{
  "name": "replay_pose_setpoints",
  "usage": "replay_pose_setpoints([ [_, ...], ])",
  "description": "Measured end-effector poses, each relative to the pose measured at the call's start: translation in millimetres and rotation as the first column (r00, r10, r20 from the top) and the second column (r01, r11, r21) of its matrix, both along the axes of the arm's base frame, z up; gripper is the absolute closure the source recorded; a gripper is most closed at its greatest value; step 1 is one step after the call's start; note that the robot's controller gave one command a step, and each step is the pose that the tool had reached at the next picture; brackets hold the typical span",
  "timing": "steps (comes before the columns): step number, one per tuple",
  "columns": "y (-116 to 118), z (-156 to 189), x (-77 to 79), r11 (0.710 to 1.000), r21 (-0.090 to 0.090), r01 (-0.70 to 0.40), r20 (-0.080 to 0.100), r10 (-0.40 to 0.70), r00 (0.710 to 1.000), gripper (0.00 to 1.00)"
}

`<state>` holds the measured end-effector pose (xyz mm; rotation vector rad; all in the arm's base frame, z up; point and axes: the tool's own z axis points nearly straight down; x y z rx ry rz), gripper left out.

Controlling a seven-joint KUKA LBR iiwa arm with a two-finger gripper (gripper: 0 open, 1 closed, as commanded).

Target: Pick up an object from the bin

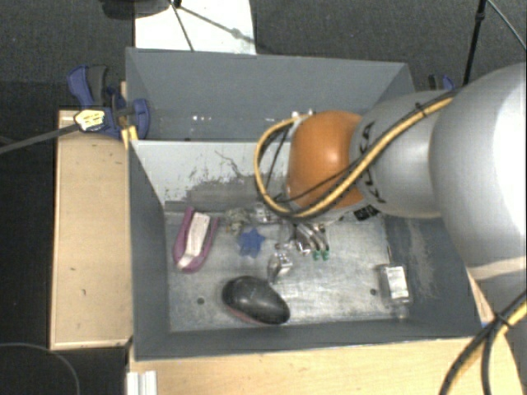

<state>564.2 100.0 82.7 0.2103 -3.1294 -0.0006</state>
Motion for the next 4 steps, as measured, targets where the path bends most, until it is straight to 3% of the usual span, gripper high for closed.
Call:
replay_pose_setpoints([
  [1, 22, 15, -0.1, 0.888, 0.003, 0.46, 0.009, -0.46, 0.888, 0.0],
  [2, 10, -3, 15.7, 0.921, 0.003, 0.388, 0.012, -0.388, 0.921, 0.0],
  [3, 10, -3, 14.8, 0.923, 0.001, 0.385, 0.009, -0.385, 0.923, 1.0],
  [4, -13, 174, 16.7, 0.989, 0.002, 0.147, 0.016, -0.147, 0.989, 1.0],
])
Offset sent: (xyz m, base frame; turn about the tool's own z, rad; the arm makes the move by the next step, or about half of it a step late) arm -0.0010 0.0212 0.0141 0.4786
